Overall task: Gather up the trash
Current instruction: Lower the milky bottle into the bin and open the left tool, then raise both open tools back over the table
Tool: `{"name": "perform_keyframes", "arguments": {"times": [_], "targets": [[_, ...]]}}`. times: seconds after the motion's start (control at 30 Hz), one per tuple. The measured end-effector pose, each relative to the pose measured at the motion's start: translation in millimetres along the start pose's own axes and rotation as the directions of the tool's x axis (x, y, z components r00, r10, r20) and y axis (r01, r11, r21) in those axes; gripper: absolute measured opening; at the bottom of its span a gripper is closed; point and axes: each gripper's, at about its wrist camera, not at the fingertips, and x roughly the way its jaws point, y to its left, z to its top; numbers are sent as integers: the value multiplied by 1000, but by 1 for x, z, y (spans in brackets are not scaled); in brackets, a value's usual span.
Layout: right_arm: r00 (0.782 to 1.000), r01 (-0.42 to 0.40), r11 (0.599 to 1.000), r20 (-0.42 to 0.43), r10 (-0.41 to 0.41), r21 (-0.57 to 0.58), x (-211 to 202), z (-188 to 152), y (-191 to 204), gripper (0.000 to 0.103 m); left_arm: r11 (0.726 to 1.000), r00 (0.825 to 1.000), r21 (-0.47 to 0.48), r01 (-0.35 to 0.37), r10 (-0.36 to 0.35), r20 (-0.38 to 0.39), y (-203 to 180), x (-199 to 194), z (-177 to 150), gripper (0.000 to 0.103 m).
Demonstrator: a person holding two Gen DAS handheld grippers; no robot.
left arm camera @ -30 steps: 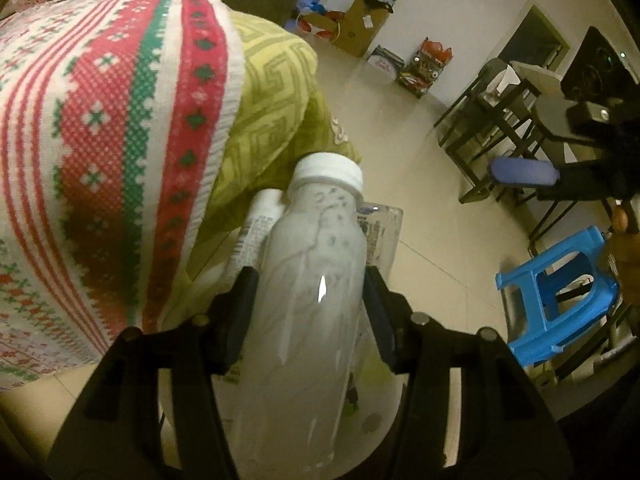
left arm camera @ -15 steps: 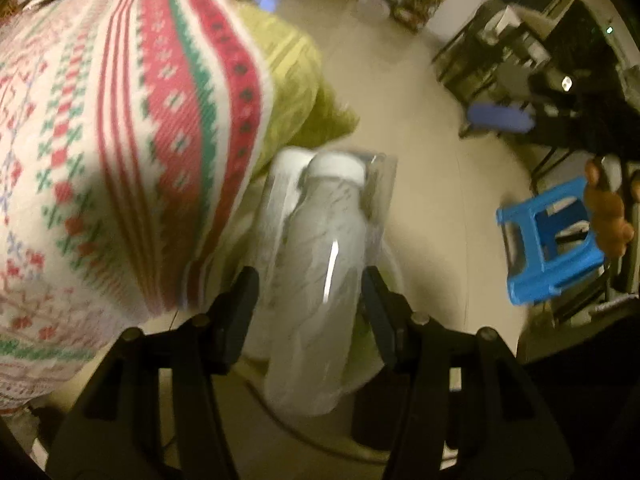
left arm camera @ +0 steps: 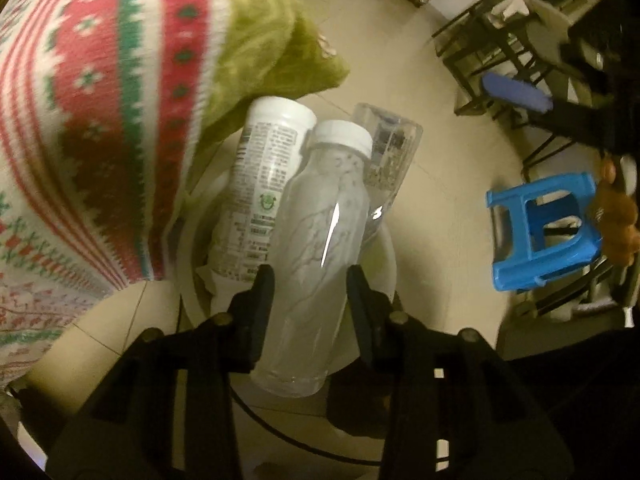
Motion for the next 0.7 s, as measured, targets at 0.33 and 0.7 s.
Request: {"name": "perform_keyframes", "arguments": {"times": [0.33, 0.7], "targets": [[1000, -9, 1000, -8, 9, -3, 2, -1, 3, 64, 1000, 1000, 13, -7, 8, -24, 3, 9, -9, 32], [1000, 31, 999, 6, -31, -42, 0, 14, 22, 68, 997, 997, 73, -30, 24, 74, -1, -67, 5, 63]]}}
